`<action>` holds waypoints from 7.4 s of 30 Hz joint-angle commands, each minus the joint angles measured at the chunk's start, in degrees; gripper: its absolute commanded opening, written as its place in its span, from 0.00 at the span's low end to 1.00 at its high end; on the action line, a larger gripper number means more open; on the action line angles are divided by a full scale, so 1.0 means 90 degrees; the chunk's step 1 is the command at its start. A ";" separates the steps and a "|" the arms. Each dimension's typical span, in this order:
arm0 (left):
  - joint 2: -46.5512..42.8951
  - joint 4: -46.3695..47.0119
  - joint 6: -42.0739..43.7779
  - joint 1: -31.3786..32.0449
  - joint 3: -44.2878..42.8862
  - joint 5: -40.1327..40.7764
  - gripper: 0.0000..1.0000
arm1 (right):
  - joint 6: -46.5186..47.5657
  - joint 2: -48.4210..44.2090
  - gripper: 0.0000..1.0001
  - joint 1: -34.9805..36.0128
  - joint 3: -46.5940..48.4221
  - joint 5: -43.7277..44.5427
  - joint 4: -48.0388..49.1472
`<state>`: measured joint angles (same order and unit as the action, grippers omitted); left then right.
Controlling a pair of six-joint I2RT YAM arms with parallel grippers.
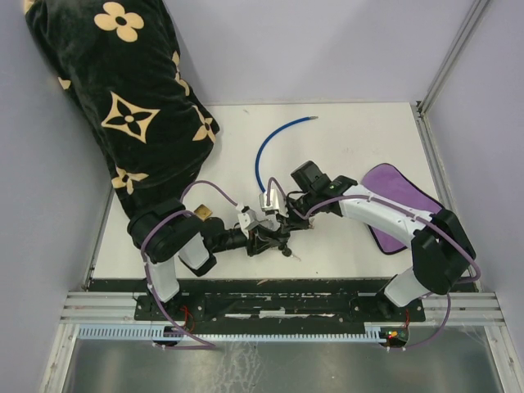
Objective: Lock with the key
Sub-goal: Lock the lock.
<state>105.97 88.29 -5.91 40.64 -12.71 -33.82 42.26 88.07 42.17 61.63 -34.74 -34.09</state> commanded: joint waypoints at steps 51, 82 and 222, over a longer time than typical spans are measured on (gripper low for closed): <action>-0.0185 0.0255 0.0050 -0.0413 0.0045 -0.0303 0.57 | -0.0958 0.0341 0.02 -0.0193 0.0462 -0.0808 -0.0687; -0.1215 0.0551 -0.3182 -0.1077 -0.0289 -0.0951 0.74 | 0.5095 0.0607 0.02 -0.0093 0.3110 0.0235 -0.5192; -0.0635 0.1203 -0.9943 -0.0851 -0.3796 -0.1776 0.03 | 0.5761 -0.1163 0.49 -0.1914 0.2582 -0.1069 -0.3069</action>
<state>100.84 86.72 -90.70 33.10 -43.72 -50.43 97.86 79.15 24.88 84.40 -46.28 -66.72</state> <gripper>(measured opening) 0.410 0.532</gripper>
